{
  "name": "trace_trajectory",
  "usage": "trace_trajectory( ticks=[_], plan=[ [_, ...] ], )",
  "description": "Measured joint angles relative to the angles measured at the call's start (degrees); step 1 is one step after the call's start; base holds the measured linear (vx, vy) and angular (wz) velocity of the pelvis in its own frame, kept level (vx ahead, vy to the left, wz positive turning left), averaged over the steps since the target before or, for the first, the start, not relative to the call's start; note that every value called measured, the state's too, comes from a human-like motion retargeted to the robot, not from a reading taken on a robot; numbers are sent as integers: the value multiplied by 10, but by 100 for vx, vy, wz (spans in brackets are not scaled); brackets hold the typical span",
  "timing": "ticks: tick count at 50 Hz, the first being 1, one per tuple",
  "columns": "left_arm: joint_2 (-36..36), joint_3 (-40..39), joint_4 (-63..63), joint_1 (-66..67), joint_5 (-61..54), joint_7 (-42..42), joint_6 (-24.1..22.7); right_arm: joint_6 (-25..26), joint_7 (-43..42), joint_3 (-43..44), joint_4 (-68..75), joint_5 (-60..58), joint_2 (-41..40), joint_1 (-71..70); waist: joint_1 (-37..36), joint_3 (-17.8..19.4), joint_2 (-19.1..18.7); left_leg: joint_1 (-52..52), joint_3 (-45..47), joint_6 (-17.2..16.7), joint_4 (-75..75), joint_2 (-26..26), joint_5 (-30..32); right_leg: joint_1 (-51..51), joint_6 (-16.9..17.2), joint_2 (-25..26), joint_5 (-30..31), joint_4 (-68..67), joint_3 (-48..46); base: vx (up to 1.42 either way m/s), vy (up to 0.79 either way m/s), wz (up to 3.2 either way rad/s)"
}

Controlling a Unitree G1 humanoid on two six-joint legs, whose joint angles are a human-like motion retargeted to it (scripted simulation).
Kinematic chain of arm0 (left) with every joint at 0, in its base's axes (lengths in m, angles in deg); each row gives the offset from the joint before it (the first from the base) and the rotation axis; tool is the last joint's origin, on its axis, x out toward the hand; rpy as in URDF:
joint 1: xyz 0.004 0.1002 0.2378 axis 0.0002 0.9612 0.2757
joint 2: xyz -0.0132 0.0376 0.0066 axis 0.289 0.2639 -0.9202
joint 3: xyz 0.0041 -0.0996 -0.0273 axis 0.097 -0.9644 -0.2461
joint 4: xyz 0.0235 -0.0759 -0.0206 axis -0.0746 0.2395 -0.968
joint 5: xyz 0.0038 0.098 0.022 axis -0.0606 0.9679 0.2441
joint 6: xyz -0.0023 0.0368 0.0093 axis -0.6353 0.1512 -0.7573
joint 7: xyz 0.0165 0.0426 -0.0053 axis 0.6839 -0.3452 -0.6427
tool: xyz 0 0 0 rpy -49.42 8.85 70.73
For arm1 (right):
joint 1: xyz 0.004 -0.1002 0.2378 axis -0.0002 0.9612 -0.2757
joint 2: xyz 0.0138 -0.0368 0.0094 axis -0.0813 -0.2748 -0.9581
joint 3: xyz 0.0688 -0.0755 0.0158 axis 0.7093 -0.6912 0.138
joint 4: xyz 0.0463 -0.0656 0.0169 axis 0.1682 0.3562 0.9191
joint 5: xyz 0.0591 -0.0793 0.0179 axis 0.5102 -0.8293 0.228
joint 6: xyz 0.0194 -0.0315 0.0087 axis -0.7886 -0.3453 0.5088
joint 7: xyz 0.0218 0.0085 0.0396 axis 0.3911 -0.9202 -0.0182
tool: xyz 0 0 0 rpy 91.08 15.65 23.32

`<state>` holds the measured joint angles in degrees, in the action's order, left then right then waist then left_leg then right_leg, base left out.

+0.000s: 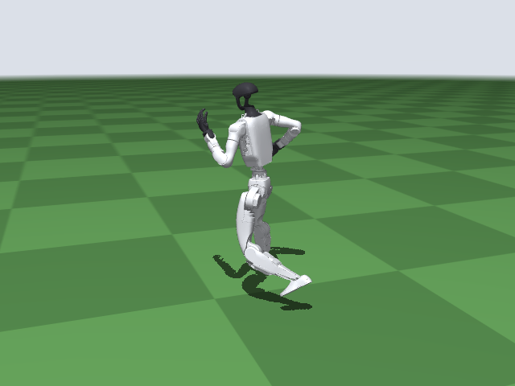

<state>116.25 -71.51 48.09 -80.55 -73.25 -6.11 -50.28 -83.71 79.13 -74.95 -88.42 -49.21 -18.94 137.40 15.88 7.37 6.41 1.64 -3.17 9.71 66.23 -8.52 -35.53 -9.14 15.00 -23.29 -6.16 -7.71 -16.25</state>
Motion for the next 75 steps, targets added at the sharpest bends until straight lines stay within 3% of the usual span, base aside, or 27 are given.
trace_trajectory(
  ticks=[3,6,11,13,15,18,20,23,25,28,32,37,40,42,45,47,50,52,53,55,58,60,62,65,70,73,75],
  plan=[
    [-53,36,128,110,3,-69,19,-5,-86,-50,112,-19,12,-130,-59,42,-47,-114,-35,29,197,35,-75,-49,-18,0,-84,-202,-15,78,-48,73],
    [-55,60,234,237,25,-85,61,-1,-132,-94,146,-72,27,-310,-138,52,-75,-217,12,50,245,40,-100,-67,-54,14,-152,-316,-33,71,-41,23],
    [68,0,141,450,-41,-13,58,-14,-121,-128,-24,-27,-5,-486,-289,-19,-46,-295,138,53,-45,69,-46,10,-93,50,-56,-219,-54,77,-10,58],
    [73,-31,124,506,-79,16,66,-21,-105,-145,-98,-27,3,-506,-312,-47,-42,-251,201,29,-278,103,10,73,-85,69,25,-151,-34,82,32,186],
    [57,-66,118,533,-87,45,70,-30,-82,-159,-159,-20,7,-517,-318,-62,-60,-180,284,-33,-499,105,86,129,-75,128,85,-117,22,83,14,207],
    [29,-90,119,502,-38,61,77,-39,-39,-167,-205,-2,3,-516,-309,-63,-107,-116,415,-97,-641,80,184,141,-73,220,68,-230,73,78,0,200],
    [5,-81,120,442,-5,32,79,-35,-33,-165,-202,-15,5,-506,-301,-54,-134,-96,452,-96,-655,61,201,105,-101,217,13,-404,22,67,-1,180],
    [-29,-27,138,307,41,-23,70,-26,-40,-164,-148,-62,9,-480,-264,-26,-139,-110,373,-29,-551,44,52,32,-154,143,-110,-692,-24,58,-7,211],
    [-44,21,178,192,57,-54,75,-22,-63,-170,-90,-77,-4,-458,-227,2,-131,-135,292,20,-443,44,-57,-27,-160,127,-181,-836,10,50,-11,254],
    [-33,88,219,-20,63,-73,81,-30,-102,-157,-34,-80,-43,-422,-161,51,-135,-138,188,33,-394,73,-103,-129,-156,125,-242,-932,65,43,3,300],
    [-15,165,146,-231,33,-68,37,-48,-69,-100,-91,-26,-45,-311,-33,77,-193,-85,50,-57,-455,82,-13,-199,-172,142,-276,-823,59,59,25,369],
    [11,199,67,-354,73,-48,9,-47,-23,-32,-154,7,-8,-193,124,70,-257,6,-99,-184,-592,66,276,-183,-126,228,-191,-404,48,84,25,390],
    [-2,200,57,-369,99,-59,-5,-45,-17,-24,-165,-28,12,-176,150,46,-237,53,-138,-216,-630,94,377,-138,-94,196,-155,-139,-1,95,2,311],
    [-23,194,65,-349,105,-57,-4,-41,-25,-24,-167,-73,25,-186,134,50,-198,96,-123,-192,-608,119,376,-93,-62,173,-135,-36,-23,97,-11,244],
    [-44,189,97,-281,134,-30,9,-40,-40,-51,-157,-103,42,-239,80,89,-132,78,-35,-101,-374,153,256,-24,-61,131,-130,-45,11,91,-19,162],
    [-37,185,134,-202,135,-38,16,-49,-51,-91,-114,-69,77,-321,40,99,-139,-58,23,-49,-109,117,151,-37,-96,119,-197,-143,0,83,-23,107],
    [9,127,134,16,42,-22,26,-52,-84,-128,-83,-71,142,-467,-37,74,-156,-251,80,-17,128,57,47,-47,-119,123,-277,-218,-26,93,-22,36],
    [65,45,72,220,-59,41,28,-54,-133,-129,-130,-104,117,-553,-112,43,-114,-318,126,-13,130,62,14,-13,-99,115,-263,-181,-9,112,-17,-63],
    [96,-1,45,316,-82,43,31,-54,-141,-118,-169,-79,91,-581,-159,25,-86,-345,152,-15,102,66,9,2,-89,110,-236,-156,6,118,-8,-94],
    [137,-78,22,457,-92,41,15,-48,-116,-104,-242,-44,42,-635,-238,-21,-17,-414,201,32,-18,101,31,0,-53,72,-133,-104,21,119,5,-74],
    [113,-155,5,582,-104,78,33,-56,-108,-133,-342,-53,17,-666,-339,-28,29,-374,281,-7,-307,105,102,67,-22,53,65,-21,55,134,27,-84],
    [74,-157,2,592,-75,97,46,-40,-145,-161,-370,-240,29,-677,-385,-11,14,-310,283,-55,-500,104,139,141,-1,75,161,31,88,139,39,-65],
    [30,-117,8,547,-45,115,63,-45,-49,-219,-386,-22,5,-637,-393,22,-30,-244,261,-100,-591,88,148,224,-15,107,173,46,113,139,40,12],
    [-21,-32,38,431,-5,106,74,-38,-38,-259,-332,-30,-15,-580,-355,57,-73,-184,250,-116,-569,57,137,255,-60,138,90,-68,84,136,36,111],
    [-62,146,153,51,75,-15,17,-41,-79,-283,-110,-114,-63,-463,-233,83,-30,-189,156,-17,-363,94,-33,40,-107,121,-123,-478,85,133,19,178],
    [-62,161,121,-175,32,-25,-3,-47,-44,-214,-113,-69,-21,-333,-136,59,-43,-126,105,-36,-412,101,-32,-86,-108,145,-183,-524,83,143,7,197],
    [-72,154,97,-281,19,-49,-28,-80,-59,-164,-155,-25,12,-240,-52,41,-85,-70,64,-75,-474,83,30,-133,-109,155,-189,-461,38,154,-1,235]
  ],
)
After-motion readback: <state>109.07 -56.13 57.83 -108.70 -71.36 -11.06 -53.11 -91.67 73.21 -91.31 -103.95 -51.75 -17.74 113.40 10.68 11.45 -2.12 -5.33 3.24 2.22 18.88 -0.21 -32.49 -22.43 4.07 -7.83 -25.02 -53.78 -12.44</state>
